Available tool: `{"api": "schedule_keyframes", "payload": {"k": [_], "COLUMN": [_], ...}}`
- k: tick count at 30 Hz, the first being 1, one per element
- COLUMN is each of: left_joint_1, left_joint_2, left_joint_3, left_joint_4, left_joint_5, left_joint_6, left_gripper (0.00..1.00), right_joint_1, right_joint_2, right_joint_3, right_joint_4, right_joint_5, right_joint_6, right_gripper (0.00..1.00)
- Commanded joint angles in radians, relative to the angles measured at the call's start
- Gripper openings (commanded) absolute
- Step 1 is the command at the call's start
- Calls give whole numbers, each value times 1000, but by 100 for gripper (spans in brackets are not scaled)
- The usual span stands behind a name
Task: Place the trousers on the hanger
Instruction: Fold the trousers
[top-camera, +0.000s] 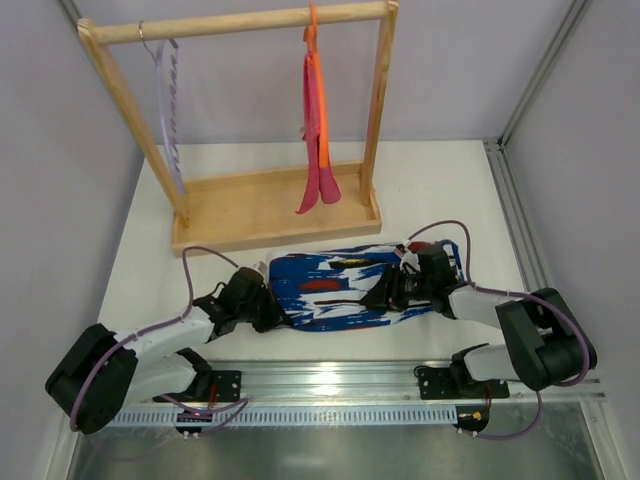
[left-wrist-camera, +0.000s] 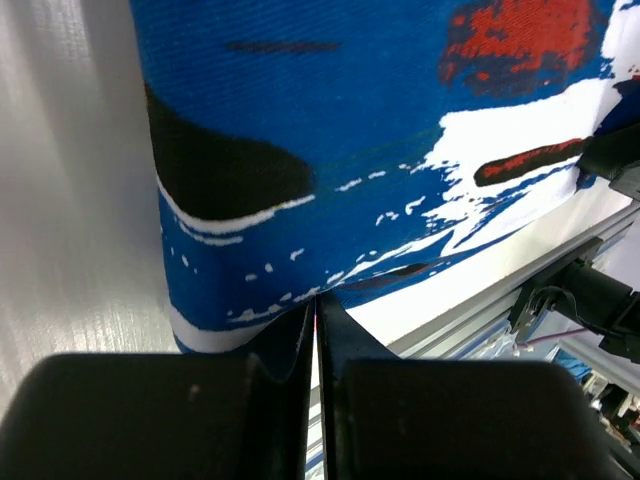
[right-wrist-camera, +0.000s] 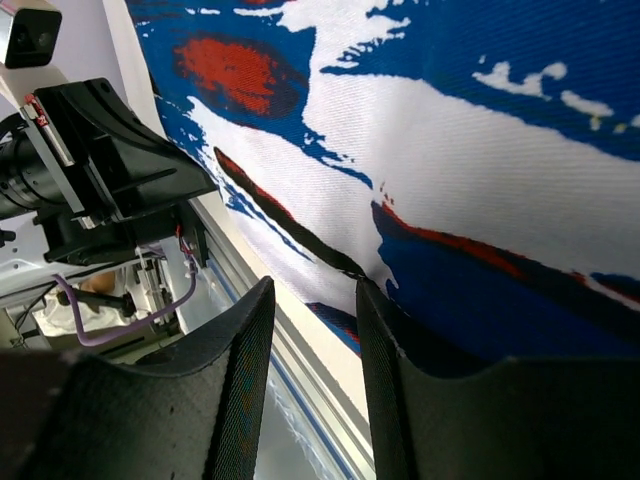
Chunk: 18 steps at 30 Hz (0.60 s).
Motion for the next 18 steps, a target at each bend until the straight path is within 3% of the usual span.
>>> {"api": "schedule_keyframes", "payload": {"k": [1,4,10,13,18], "left_joint_1": [-3,-11,-12,-9,45], "left_joint_2": [-51,-143,-287,-225,-1], "left_joint_3": [-26,-18,133,239,315], "left_joint_4": [-73,-136,-236,-239,-181], "left_joint_5": [-116,-117,-183,-222,-260], "left_joint_6": [-12,-21,20,66,82], "left_gripper": [1,1,18,19,11], "right_joint_1": [4,3,-68,-248,-407], "right_joint_2": [-37,-153,-329,-277,-132], "right_joint_3": [-12,34,228,210,82], "right_joint_4": [16,-154,-438,-387,-245], "right_joint_5": [26,93,195,66,-21], "right_joint_6": [-20,-46,-164,-192,-215], "right_gripper": [42,42,42,42,43]}}
